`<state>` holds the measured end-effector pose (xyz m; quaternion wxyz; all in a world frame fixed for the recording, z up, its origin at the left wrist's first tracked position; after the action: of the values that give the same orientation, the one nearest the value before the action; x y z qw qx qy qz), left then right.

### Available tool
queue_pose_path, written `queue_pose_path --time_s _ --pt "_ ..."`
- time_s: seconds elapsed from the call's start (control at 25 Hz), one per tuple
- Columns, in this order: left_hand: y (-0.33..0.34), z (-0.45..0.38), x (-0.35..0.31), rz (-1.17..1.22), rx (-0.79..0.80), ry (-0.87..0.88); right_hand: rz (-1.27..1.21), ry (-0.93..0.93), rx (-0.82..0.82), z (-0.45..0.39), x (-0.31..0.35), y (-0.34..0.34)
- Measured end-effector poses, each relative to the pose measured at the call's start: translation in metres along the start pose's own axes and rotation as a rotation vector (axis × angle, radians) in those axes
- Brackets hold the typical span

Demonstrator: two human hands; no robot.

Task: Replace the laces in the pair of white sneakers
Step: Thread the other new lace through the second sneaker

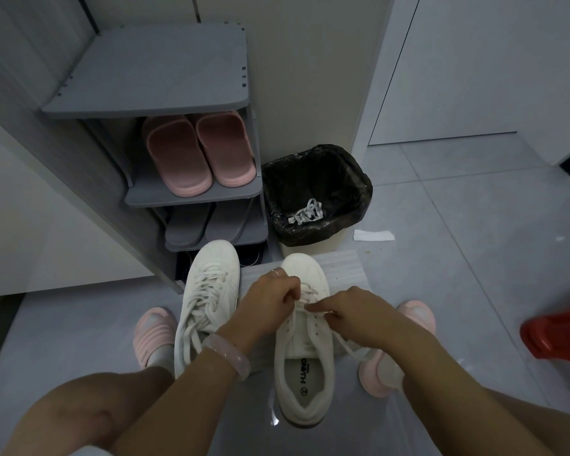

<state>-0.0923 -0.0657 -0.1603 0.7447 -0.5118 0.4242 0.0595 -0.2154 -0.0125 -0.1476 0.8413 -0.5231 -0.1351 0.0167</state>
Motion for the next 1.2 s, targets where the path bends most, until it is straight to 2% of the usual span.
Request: queue_pose_path --time_s 0.08,0.16,0.32,0.4,0.52,0.68,0.8,0.88,0.96,1.04,1.2 --pt "-0.003 -0.001 0.001 0.019 0.028 -0.010 0.055 -0.002 0.028 0.006 0.001 -0.001" --pt "-0.007 0.000 0.001 0.051 0.053 -0.033 0.043 0.065 -0.011 0.007 0.001 0.000" --pt "-0.010 0.002 0.004 0.165 0.058 -0.159 -0.134 0.236 -0.006 0.000 -0.003 0.011" --pt "-0.005 0.006 0.003 0.151 0.158 -0.221 -0.183 0.252 -0.027 -0.002 0.000 0.015" --pt "0.007 0.014 0.002 0.050 0.305 -0.270 -0.107 0.227 -0.093 -0.002 0.002 0.011" --pt "0.001 0.017 0.010 0.185 0.280 -0.399 -0.063 0.280 -0.138 0.000 -0.008 0.000" --pt "0.000 0.018 0.009 0.227 0.294 -0.395 -0.061 0.308 -0.153 -0.001 -0.011 0.001" --pt "-0.001 0.016 0.003 0.180 0.256 -0.318 -0.230 0.302 -0.244 0.000 -0.010 -0.008" --pt "-0.001 0.009 -0.002 0.104 0.189 -0.174 -0.562 0.240 -0.391 0.003 -0.004 -0.029" --pt "0.003 0.004 -0.007 0.113 0.188 -0.047 -0.895 0.146 -0.542 0.012 0.002 -0.057" --pt "0.005 0.003 -0.019 0.362 0.232 -0.089 -1.530 -0.072 -0.717 0.029 0.006 -0.104"
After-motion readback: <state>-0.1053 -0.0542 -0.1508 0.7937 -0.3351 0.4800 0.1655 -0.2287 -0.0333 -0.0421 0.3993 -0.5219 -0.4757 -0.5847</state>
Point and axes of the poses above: each hand's wrist, its own z-axis away from the middle knuckle, its own y-axis out of the palm, x = y × z, the point moved 5 cm from there along -z, towards the middle knuckle, and after that the axes turned 9 degrees about z, right-handed, at the moved point
